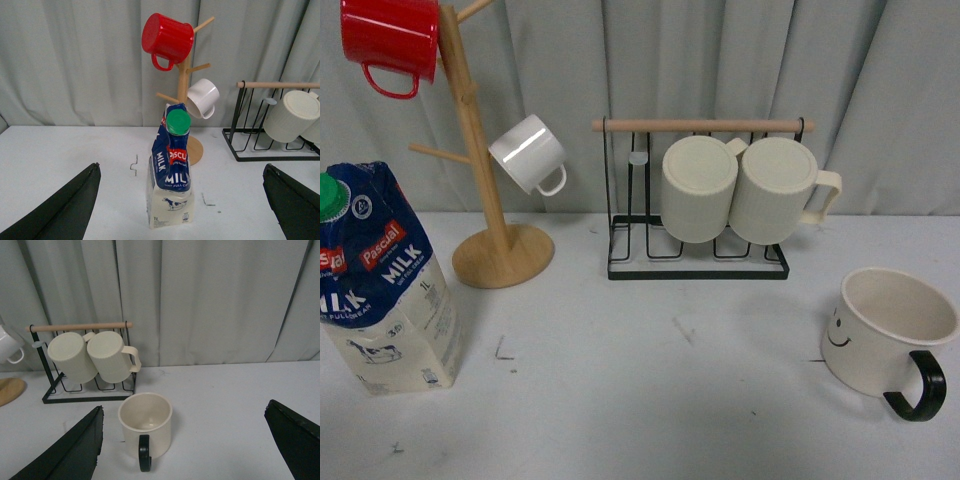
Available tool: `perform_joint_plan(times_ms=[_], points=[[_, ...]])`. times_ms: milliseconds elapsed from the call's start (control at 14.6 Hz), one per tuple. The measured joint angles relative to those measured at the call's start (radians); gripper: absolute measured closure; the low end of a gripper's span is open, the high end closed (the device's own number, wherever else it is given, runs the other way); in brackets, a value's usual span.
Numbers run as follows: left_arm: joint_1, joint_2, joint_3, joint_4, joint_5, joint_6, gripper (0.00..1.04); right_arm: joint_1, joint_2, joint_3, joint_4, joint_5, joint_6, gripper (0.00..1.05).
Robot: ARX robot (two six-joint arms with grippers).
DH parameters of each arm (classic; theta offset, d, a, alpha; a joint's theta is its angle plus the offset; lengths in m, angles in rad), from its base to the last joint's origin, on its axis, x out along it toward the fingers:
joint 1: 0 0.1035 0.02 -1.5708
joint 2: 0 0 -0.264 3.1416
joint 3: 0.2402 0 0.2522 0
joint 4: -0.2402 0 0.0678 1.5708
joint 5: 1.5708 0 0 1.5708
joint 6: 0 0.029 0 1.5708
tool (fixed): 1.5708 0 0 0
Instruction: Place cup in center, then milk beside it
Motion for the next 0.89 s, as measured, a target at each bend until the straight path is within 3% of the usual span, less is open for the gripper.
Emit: perform_joint_plan(times_ms=[687,824,893], points=[[0.000,0.000,0.000,0.000,0.000,0.000,0.07,0.000,0.000,0.000,0.000,0.000,0.000,0.06],[0.000,0.000,0.000,-0.001,0.000,0.000,0.07,0.012,0.173,0.092,-0.204,0.117,0.015,0.06],[0.000,0.000,0.000,0.002,0.000,0.000,0.07,-0.044,0.310,0.126,-0.150,0.110,0.022,0.06]])
